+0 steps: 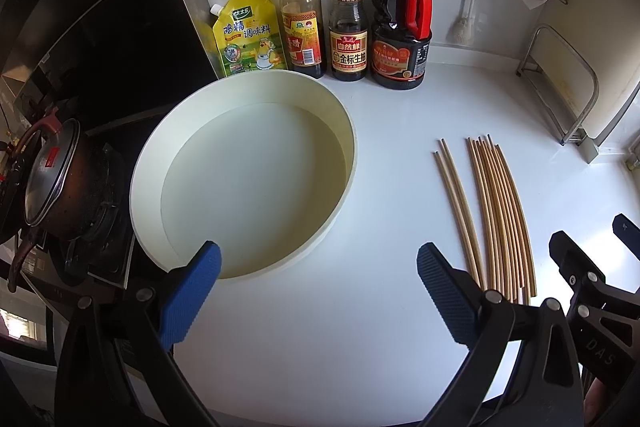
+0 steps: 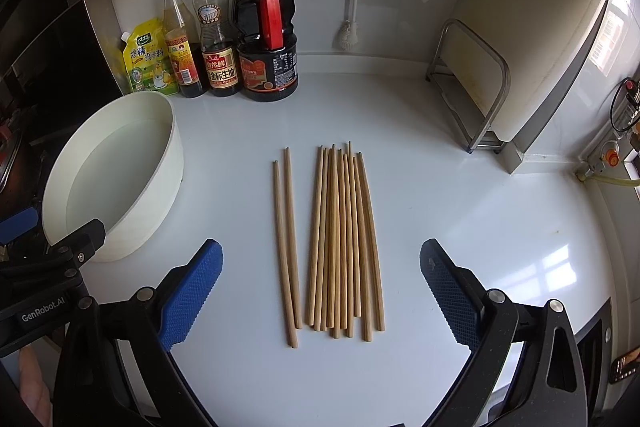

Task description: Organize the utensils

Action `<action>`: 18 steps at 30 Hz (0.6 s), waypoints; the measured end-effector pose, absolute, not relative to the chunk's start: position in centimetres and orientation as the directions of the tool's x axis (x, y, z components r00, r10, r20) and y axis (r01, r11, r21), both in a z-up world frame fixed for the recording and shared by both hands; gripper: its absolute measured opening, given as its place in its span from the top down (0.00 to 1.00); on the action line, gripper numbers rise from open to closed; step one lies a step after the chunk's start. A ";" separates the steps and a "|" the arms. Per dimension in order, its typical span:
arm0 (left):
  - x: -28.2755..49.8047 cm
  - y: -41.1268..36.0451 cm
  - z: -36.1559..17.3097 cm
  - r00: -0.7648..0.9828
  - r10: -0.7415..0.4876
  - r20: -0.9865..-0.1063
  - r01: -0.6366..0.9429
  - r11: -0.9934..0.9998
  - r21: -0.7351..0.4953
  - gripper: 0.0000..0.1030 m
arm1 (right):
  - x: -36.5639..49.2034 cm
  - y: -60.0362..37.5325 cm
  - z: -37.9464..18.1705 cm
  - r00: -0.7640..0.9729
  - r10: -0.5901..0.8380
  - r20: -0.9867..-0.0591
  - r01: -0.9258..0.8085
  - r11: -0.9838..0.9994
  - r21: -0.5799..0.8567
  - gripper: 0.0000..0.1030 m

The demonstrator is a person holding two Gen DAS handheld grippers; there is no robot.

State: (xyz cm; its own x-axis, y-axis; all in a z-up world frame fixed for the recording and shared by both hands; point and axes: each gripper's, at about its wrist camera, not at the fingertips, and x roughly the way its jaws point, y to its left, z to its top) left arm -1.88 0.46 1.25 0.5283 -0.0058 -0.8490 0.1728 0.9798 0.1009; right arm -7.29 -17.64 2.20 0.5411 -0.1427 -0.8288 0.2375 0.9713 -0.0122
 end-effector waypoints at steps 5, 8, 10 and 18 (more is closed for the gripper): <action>-1.9 0.5 1.2 0.529 -0.004 -0.849 0.176 0.979 0.105 0.06 | -7.3 -17.6 2.1 0.540 -0.141 -0.829 0.240 0.971 -0.009 0.08; -1.9 0.5 1.2 0.529 -0.004 -0.849 0.174 0.979 0.104 0.06 | -7.4 -17.6 2.2 0.541 -0.141 -0.829 0.240 0.971 -0.008 0.08; -2.0 0.4 1.2 0.529 -0.004 -0.848 0.175 0.979 0.104 0.06 | -7.4 -17.6 2.2 0.541 -0.141 -0.829 0.241 0.970 -0.008 0.08; -1.9 0.3 1.2 0.528 -0.004 -0.849 0.178 0.978 0.107 0.06 | -7.4 -17.8 2.1 0.540 -0.142 -0.829 0.247 0.969 -0.004 0.08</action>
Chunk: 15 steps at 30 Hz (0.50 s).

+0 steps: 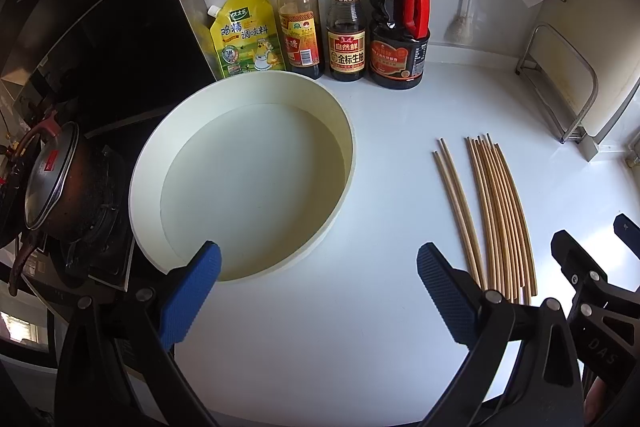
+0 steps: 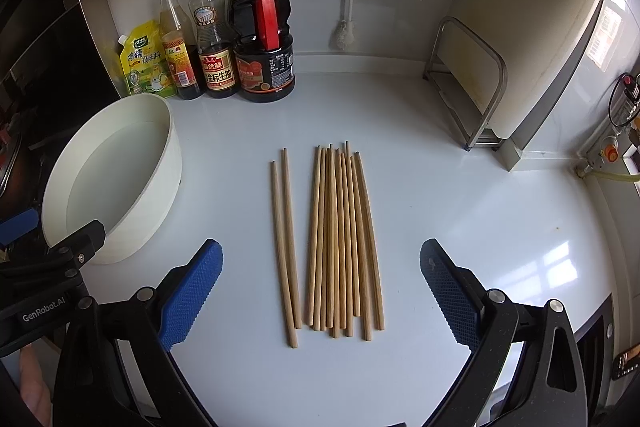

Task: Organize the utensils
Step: 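Lower the right tool onto one chopstick and close its fingers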

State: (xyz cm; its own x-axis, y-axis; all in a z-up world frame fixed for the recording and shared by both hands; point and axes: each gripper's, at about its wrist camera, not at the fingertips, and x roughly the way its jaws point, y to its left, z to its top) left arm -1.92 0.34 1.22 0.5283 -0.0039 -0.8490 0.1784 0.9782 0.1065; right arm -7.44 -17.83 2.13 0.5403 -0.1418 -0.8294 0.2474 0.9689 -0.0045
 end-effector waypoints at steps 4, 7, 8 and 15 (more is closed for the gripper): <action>-1.8 0.1 1.1 0.523 -0.005 -0.852 0.183 0.977 0.106 0.06 | -7.4 -17.9 1.9 0.537 -0.139 -0.832 0.250 0.968 0.000 0.08; -1.6 -0.2 0.9 0.515 -0.009 -0.857 0.190 0.976 0.104 0.06 | -7.5 -18.3 1.6 0.535 -0.122 -0.836 0.244 0.970 0.015 0.08; -1.5 -0.4 0.9 0.513 -0.012 -0.858 0.196 0.975 0.104 0.06 | -7.6 -18.5 1.5 0.536 -0.114 -0.837 0.242 0.970 0.023 0.08; -0.4 -2.3 -0.4 0.491 -0.072 -0.868 0.240 0.969 0.055 0.06 | -8.9 -21.3 0.0 0.522 -0.133 -0.843 0.277 0.961 0.020 0.08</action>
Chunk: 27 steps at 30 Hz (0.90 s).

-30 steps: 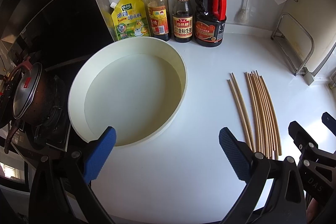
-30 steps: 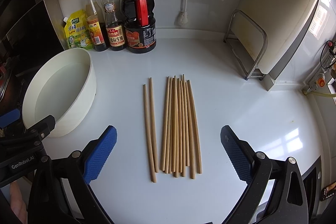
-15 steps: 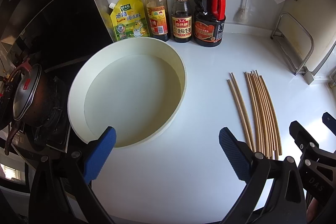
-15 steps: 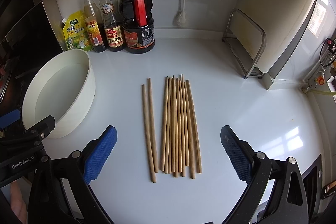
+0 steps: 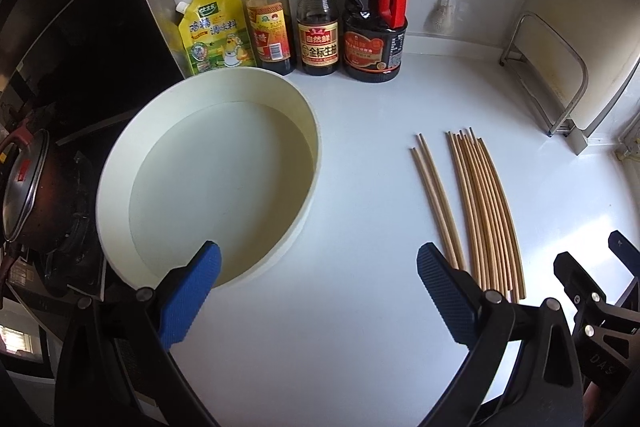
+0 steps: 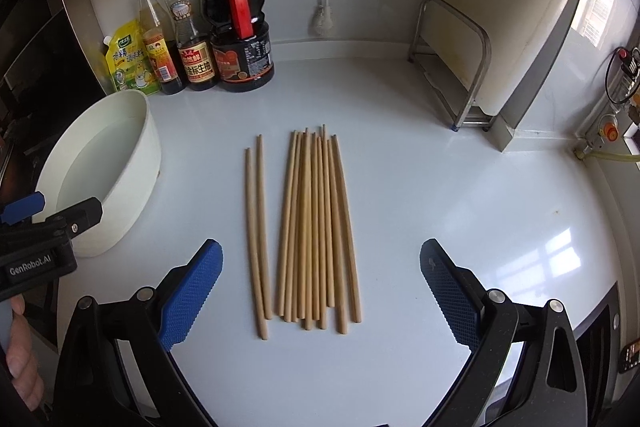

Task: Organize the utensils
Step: 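Lower the right tool onto one chopstick and close its fingers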

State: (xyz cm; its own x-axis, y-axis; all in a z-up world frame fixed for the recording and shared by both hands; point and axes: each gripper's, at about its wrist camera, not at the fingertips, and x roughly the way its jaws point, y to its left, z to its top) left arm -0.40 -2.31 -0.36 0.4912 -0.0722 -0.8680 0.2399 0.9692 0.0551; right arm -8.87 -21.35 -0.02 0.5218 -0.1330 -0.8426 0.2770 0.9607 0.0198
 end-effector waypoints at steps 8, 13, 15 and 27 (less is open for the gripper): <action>0.0 -6.0 -3.4 0.460 -0.132 -0.878 0.284 0.959 0.004 0.06 | -9.4 -25.9 -3.8 0.500 -0.111 -0.859 0.316 0.947 0.061 0.08; 0.6 -7.6 -5.8 0.417 -0.156 -0.895 0.285 0.958 -0.034 0.06 | -8.4 -27.9 -6.2 0.495 -0.136 -0.858 0.310 0.950 0.029 0.08; 0.9 -8.1 -6.8 0.397 -0.157 -0.904 0.274 0.961 -0.047 0.06 | -7.9 -28.5 -7.0 0.493 -0.126 -0.861 0.293 0.956 0.028 0.08; 2.7 -10.0 -11.5 0.383 -0.088 -0.920 0.215 0.977 -0.003 0.06 | -5.0 -29.8 -11.1 0.462 -0.113 -0.879 0.264 0.964 0.015 0.08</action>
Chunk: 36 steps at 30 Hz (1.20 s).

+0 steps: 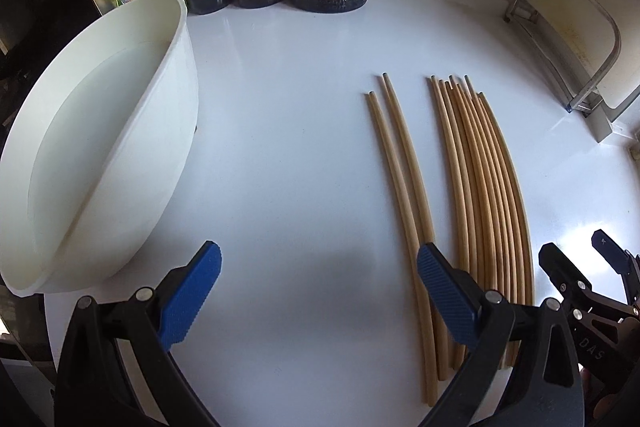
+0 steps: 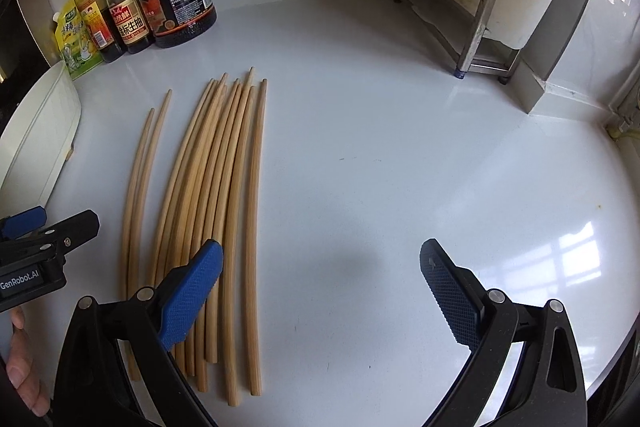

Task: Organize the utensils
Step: 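Lower the right tool onto one chopstick and close its fingers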

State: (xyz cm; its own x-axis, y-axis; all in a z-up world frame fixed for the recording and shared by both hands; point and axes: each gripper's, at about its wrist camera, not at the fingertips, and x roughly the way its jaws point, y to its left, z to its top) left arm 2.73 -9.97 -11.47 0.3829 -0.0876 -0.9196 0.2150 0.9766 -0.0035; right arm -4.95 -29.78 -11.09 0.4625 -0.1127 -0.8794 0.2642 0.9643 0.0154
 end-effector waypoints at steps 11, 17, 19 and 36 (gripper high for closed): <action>3.0 -10.3 -12.8 0.376 -0.080 -0.923 0.201 0.980 -0.003 0.06 | -4.6 -29.8 -12.5 0.447 -0.162 -0.880 0.263 0.964 -0.043 0.08; 2.8 -10.4 -13.1 0.380 -0.070 -0.922 0.193 0.981 0.005 0.06 | -4.6 -29.7 -12.8 0.451 -0.170 -0.876 0.244 0.968 -0.062 0.08; 2.9 -10.5 -13.2 0.380 -0.071 -0.922 0.190 0.982 0.003 0.06 | -4.7 -29.6 -12.8 0.448 -0.201 -0.871 0.248 0.964 -0.095 0.08; 3.0 -11.0 -13.9 0.373 -0.056 -0.926 0.196 0.980 0.019 0.06 | -4.8 -30.6 -12.8 0.468 -0.210 -0.859 0.260 0.961 -0.093 0.09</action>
State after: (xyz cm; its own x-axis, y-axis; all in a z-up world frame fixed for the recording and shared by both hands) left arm 3.03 -11.03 -13.93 0.3725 -0.0561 -0.9263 0.1958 0.9805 0.0194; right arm -4.82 -30.57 -12.85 0.4677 -0.2096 -0.8587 0.2603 0.9611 -0.0928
